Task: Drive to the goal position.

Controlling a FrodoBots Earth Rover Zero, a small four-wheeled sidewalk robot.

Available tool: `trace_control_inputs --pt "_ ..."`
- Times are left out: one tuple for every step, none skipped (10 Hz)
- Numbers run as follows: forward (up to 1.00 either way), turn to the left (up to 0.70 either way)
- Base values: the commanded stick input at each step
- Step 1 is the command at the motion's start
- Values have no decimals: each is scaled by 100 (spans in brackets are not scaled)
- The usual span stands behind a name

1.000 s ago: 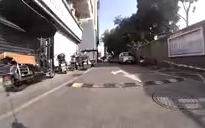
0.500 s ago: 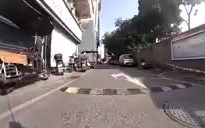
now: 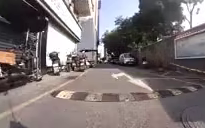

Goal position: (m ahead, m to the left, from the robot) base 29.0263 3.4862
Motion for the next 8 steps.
trace_control_inputs --pt "70 0" --pt "70 0" --pt "70 0" --pt "70 0" --pt "70 0" --pt "70 0" --pt "70 0" --pt "70 0"
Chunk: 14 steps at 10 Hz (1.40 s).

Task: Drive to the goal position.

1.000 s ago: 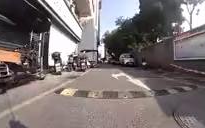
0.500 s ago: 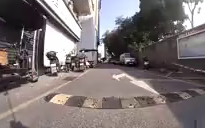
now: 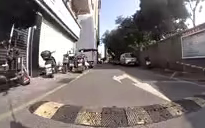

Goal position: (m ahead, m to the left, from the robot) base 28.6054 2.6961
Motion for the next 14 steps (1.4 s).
trace_control_inputs --pt "70 0" --pt "70 0" --pt "70 0" --pt "70 0" --pt "70 0" --pt "70 0" --pt "70 0" --pt "70 0" --pt "70 0" --pt "70 0" --pt "70 0" --pt "70 0" --pt "70 0" --pt "70 0"
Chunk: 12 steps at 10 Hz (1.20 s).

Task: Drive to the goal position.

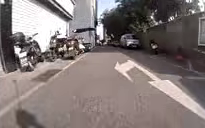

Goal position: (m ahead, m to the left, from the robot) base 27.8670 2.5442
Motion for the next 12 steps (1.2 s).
trace_control_inputs --pt "70 0" --pt "70 0" --pt "70 0" --pt "70 0" --pt "70 0" --pt "70 0" --pt "70 0" --pt "70 0" --pt "70 0" --pt "70 0" --pt "70 0" --pt "70 0"
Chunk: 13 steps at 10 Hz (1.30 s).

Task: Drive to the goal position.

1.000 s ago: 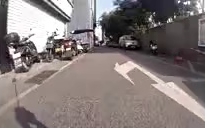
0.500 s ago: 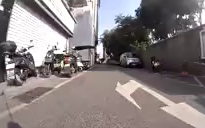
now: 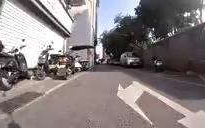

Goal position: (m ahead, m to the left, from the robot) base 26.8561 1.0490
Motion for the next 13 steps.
trace_control_inputs --pt "70 0" --pt "70 0" --pt "70 0" --pt "70 0" --pt "70 0" --pt "70 0" --pt "70 0" --pt "70 0" --pt "70 0" --pt "70 0" --pt "70 0" --pt "70 0" --pt "70 0"
